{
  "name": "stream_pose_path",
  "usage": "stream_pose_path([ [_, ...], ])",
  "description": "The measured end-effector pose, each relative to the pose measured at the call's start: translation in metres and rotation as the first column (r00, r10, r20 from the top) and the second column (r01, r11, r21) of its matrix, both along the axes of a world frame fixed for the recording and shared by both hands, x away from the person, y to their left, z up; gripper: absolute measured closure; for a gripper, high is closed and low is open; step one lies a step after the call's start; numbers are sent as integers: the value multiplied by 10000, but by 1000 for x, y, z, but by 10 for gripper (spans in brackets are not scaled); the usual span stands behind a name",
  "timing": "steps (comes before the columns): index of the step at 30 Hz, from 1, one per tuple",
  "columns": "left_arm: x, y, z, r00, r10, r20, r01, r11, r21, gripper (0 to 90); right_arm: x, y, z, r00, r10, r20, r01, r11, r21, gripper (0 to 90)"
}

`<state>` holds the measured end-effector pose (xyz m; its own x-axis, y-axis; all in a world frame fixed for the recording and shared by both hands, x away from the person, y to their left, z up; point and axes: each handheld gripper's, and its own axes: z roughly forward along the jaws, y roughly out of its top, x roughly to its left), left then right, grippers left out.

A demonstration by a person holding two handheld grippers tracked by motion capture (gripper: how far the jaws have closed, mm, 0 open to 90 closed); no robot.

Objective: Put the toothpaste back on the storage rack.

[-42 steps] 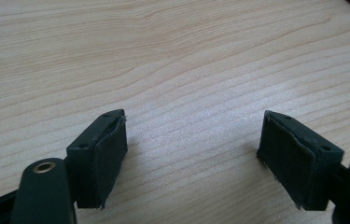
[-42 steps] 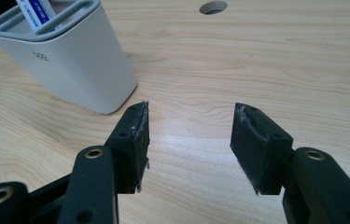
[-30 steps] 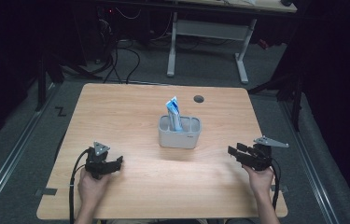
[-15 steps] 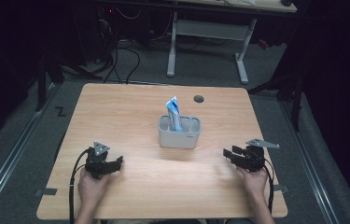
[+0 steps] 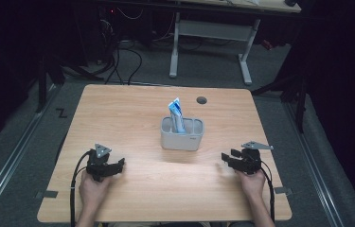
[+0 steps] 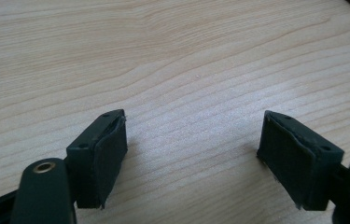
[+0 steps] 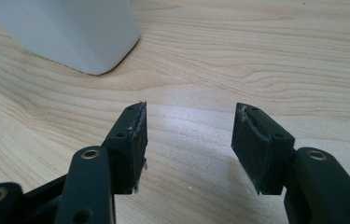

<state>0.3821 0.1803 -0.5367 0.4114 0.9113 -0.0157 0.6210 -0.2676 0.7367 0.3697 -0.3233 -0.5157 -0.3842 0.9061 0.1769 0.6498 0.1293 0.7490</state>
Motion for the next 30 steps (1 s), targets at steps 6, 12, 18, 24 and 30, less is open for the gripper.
stream_pose_path([
  [6, 0, 0, 0, 10000, 13, 9, -13, 10000, -28, 239, 3, 5, -6, 10000, -22, -63, 19, 9993, -370, 455],
  [12, 0, 0, 0, 10000, 13, 6, -13, 10000, -32, 238, 6, 9, -11, 10000, -36, -39, 33, 9979, -653, 455],
  [18, 0, 0, 0, 10000, 13, 4, -13, 10000, -33, 238, 7, 13, -14, 10000, -72, 18, 73, 9956, -932, 452],
  [24, 0, 0, 0, 10000, 13, 7, -13, 10000, -26, 238, 8, 15, -14, 9998, -128, 170, 146, 9934, -1137, 446],
  [30, 0, 0, 0, 10000, 16, 9, -16, 10000, -29, 238, 8, 17, -14, 9997, -147, 198, 173, 9908, -1346, 432],
])
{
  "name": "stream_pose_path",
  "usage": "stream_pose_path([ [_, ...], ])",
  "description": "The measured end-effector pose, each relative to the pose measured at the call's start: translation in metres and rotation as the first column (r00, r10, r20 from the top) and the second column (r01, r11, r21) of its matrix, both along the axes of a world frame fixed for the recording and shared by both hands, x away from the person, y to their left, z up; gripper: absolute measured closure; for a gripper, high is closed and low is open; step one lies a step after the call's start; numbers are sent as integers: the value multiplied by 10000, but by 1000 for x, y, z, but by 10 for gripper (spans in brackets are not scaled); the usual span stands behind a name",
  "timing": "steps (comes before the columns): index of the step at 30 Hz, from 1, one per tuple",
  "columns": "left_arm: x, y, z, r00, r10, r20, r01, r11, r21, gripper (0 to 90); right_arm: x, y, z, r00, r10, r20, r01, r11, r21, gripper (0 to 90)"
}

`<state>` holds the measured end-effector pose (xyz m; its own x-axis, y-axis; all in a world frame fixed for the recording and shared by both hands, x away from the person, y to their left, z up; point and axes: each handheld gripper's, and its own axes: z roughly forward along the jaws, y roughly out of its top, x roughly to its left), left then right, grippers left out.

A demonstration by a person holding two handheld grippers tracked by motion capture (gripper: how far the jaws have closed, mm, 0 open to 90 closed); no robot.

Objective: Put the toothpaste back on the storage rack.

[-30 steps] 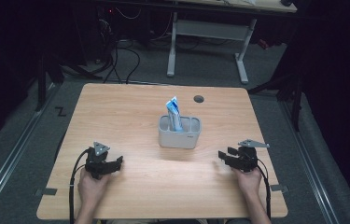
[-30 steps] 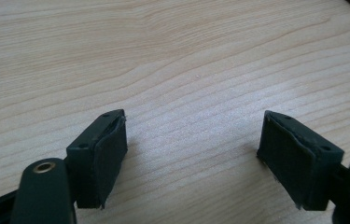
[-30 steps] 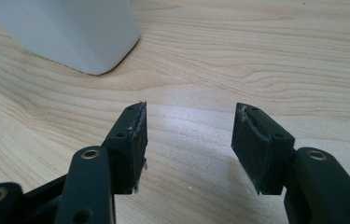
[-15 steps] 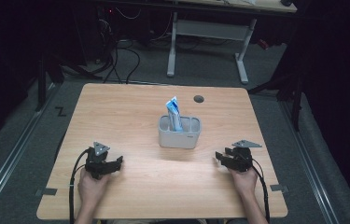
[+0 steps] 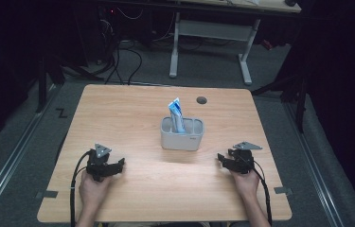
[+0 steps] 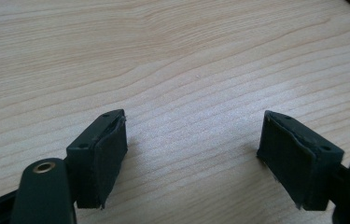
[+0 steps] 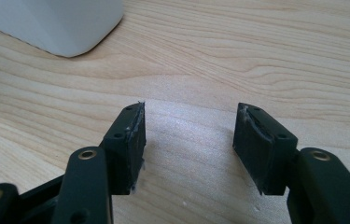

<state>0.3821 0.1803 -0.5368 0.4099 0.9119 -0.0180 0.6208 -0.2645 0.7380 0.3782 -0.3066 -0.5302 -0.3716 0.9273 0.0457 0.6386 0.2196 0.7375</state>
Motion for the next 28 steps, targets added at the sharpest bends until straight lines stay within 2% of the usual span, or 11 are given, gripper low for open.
stream_pose_path([
  [6, 0, 0, 0, 10000, -2, 0, 2, 10000, 0, 238, 0, 3, 0, 10000, 4, 27, -3, 9997, -243, 420],
  [9, 0, 0, 0, 10000, -1, 0, 1, 10000, 9, 238, -1, 7, 0, 9999, 84, 109, -77, 9979, -651, 409],
  [28, 0, 0, 0, 10000, 12, 0, -12, 10000, -6, 238, -1, 7, -1, 10000, -15, 84, 20, 9980, -634, 392],
])
